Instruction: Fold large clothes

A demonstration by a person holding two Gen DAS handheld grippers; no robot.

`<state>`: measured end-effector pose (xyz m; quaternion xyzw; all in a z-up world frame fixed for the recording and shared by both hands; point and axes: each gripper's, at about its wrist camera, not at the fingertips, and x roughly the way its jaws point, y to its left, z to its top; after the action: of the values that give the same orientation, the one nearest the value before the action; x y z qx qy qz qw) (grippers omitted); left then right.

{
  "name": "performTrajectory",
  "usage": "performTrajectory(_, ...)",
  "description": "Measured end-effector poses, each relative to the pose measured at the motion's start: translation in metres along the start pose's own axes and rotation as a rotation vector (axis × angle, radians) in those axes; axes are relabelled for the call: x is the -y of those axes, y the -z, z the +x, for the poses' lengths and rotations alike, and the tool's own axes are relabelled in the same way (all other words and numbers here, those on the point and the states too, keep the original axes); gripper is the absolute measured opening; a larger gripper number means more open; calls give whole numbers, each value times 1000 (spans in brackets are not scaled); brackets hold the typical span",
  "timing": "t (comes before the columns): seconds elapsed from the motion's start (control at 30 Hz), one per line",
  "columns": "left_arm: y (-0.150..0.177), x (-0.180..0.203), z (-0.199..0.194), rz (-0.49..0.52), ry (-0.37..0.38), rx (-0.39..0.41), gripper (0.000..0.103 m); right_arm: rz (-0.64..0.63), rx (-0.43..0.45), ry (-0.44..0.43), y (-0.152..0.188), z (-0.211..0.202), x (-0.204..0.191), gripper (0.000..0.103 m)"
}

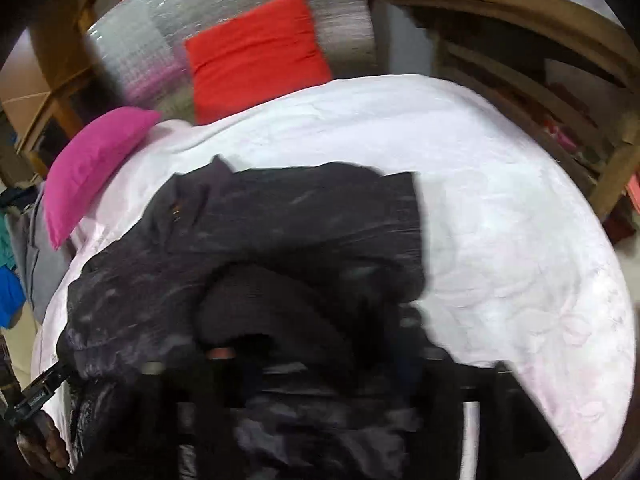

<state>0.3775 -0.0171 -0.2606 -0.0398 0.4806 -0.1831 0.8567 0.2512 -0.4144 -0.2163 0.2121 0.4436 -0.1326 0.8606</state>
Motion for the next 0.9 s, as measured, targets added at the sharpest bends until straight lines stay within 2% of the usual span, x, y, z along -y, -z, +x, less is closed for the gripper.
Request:
performTrajectory(0.13,-2,-5,-1,-15,5,-5,69,55,53,-8,-5,-17,38,71)
performTrajectory(0.27,-1,-6,-9,-10,7,2,69,227,77,-210,-5,-28,72,71)
performTrajectory(0.33,-2,-4,-15,-4,20,26,69,297,36,-360,-5,-22,73,71)
performTrajectory(0.37,-3,-3,-20,3,28,44,69,320,-26,-438,-4,-14,71,71)
performTrajectory(0.47,-3,-2,-33,20,42,94,69,344,-130,-518,2,6,61,71)
performTrajectory(0.53,-4,-5,-34,6,38,103,70,364,-163,-520,5,17,53,71)
performTrajectory(0.6,-6,-9,-26,-17,28,76,71,351,-176,-456,4,30,41,70)
performTrajectory(0.67,-6,-11,-10,-32,7,24,71,351,-197,-395,5,39,35,70)
performTrajectory(0.77,-3,-7,15,-13,-46,-69,71,360,-209,-363,5,48,25,68)
performTrajectory(0.83,-1,-4,21,5,-57,-91,71,365,-142,-354,0,39,24,66)
performTrajectory(0.9,-2,-4,12,1,-47,-63,71,349,-10,-334,-12,20,30,66)
